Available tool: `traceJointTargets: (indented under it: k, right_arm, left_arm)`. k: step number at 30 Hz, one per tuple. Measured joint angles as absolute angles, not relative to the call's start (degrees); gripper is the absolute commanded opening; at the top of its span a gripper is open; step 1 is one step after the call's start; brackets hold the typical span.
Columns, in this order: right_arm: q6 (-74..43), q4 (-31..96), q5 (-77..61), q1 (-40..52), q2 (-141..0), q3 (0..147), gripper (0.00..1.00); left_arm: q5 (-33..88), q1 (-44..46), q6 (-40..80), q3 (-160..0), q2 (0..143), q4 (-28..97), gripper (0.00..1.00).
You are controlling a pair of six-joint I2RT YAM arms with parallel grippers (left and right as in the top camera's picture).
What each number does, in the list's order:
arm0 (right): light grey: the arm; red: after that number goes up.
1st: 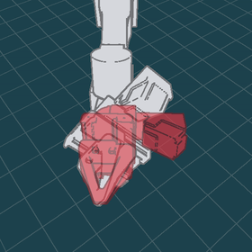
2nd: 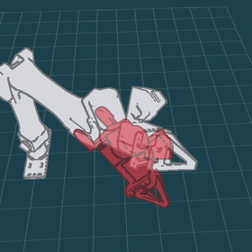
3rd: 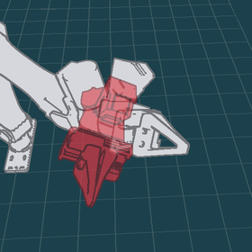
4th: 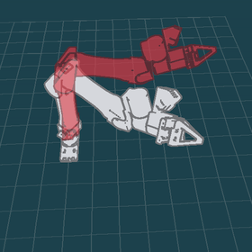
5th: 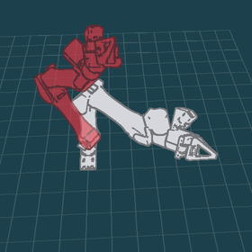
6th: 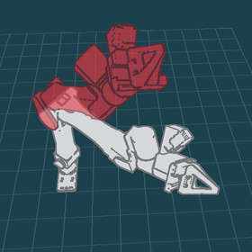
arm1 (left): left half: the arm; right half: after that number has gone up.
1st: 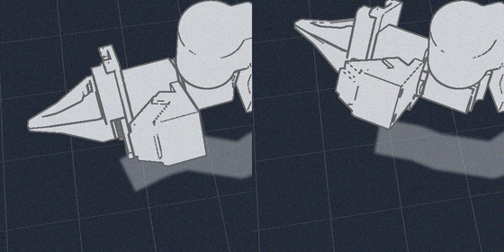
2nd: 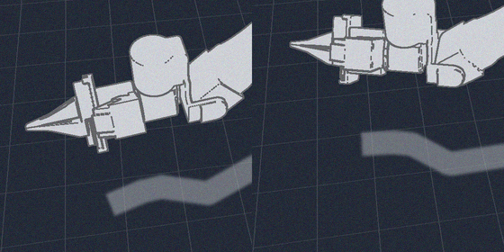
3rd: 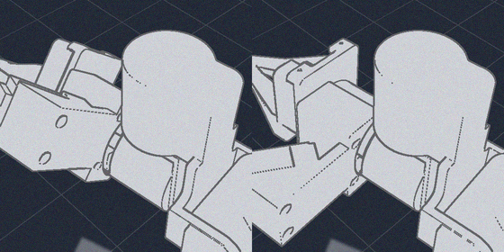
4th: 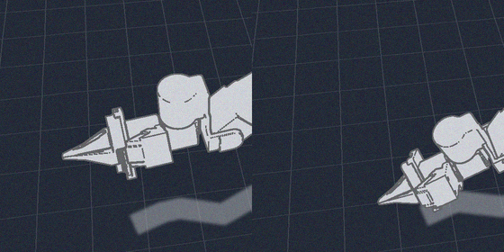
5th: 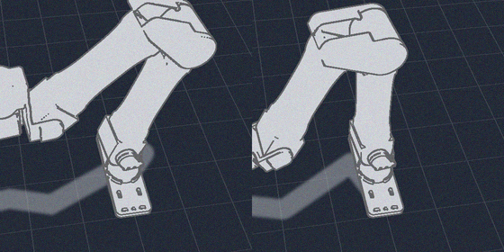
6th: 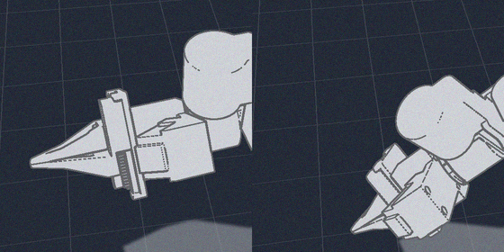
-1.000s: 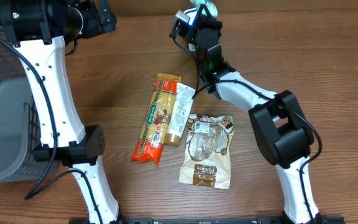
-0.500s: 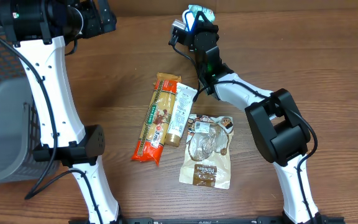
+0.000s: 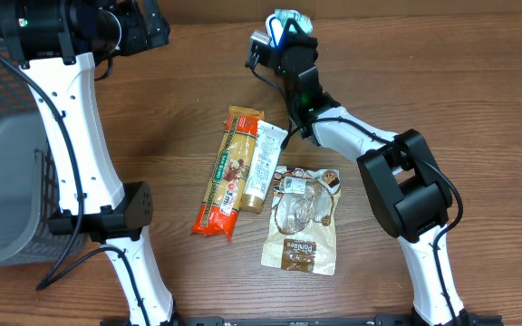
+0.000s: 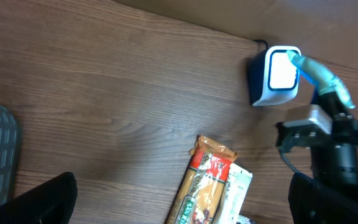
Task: Scan the item barcode
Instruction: 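Hold the tissue pack in front of the white scanner, then carry the tissue pack to the right edge and release it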
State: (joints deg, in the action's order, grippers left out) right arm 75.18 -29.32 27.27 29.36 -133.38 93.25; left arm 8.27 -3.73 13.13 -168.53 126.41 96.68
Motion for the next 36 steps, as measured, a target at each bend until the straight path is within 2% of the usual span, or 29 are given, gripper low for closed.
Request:
traceJointTargets:
  k: [5,9,12,17,21,24,29,36]
  right_arm:
    - [70.8,-20.9,27.6,29.8,-131.0,93.2,0.04]
    - [60.2,-8.4,27.7,30.0,-121.4,93.0,0.04]
    - [46.8,5.4,25.2,30.0,-108.7,93.4,0.04]
    - [25.1,27.2,11.4,27.7,-88.9,94.2,0.04]
    - [8.8,41.5,1.6,21.5,-80.3,94.7,0.04]
    - [-1.0,48.5,-5.0,14.2,-79.6,94.7,0.04]
    - [-12.8,52.0,-12.3,1.5,-82.5,89.0,0.04]
    - [-22.6,41.6,-17.4,-13.9,-86.7,72.7,0.04]
  left_arm:
    - [8.3,-3.7,13.1,-168.5,126.4,96.7,1.0]
    - [8.3,-3.7,13.1,-168.5,126.4,96.7,1.0]
    - [8.3,-3.7,13.1,-168.5,126.4,96.8,0.99]
    - [8.3,-3.7,13.1,-168.5,126.4,96.7,1.0]
    - [8.3,-3.7,13.1,-168.5,126.4,96.7,1.0]
    - [8.3,-3.7,13.1,-168.5,126.4,96.7,1.0]
    - [8.3,-3.7,13.1,-168.5,126.4,96.7,1.0]
    - [8.3,-3.7,13.1,-168.5,126.4,96.7,1.0]
